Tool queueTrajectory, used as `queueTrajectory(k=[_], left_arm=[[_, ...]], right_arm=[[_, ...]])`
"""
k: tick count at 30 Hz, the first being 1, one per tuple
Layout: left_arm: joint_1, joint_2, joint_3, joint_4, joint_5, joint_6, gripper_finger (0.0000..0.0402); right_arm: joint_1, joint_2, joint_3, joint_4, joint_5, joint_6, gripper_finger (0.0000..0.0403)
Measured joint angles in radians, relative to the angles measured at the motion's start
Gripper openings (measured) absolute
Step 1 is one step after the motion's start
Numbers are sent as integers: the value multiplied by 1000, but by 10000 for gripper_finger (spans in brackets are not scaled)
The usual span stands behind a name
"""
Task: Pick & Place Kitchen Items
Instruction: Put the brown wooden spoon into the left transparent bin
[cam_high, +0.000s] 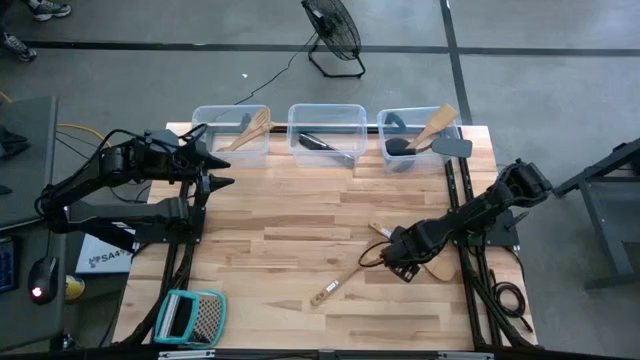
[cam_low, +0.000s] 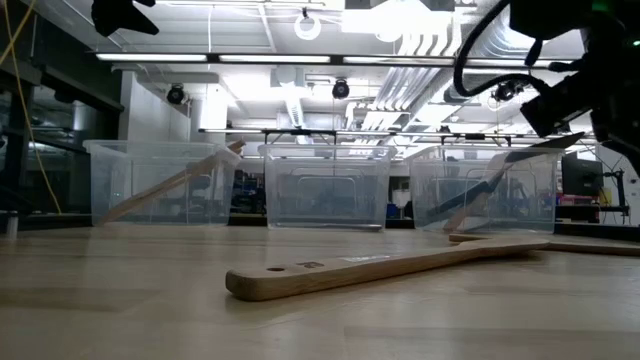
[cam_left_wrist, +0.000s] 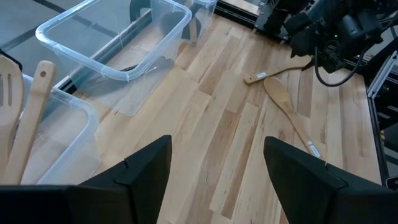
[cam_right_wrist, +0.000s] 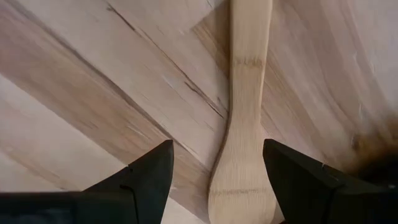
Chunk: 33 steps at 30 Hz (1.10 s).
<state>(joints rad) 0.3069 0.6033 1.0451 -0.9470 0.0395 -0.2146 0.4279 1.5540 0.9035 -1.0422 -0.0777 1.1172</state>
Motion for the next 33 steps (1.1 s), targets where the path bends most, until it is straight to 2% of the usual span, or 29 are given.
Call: queueTrajectory(k=[9,13,17,24,33], left_arm=[[0,0,0,0,0,-5,251],[0,0,0,0,0,-26,251],[0,0,0,0,0,-33,251],[0,0,0,1,0,-45,251],[0,0,0,1,0,-53,251]], right_arm=[[25,3,-15,-83,-12,9,239],[24,3,-82,-18,-58,8,239],[24,3,-98,54,-28,-5,239],[-11,3,-99,67,48,-54,239],[-45,-2,-163,195,27,-69,239]])
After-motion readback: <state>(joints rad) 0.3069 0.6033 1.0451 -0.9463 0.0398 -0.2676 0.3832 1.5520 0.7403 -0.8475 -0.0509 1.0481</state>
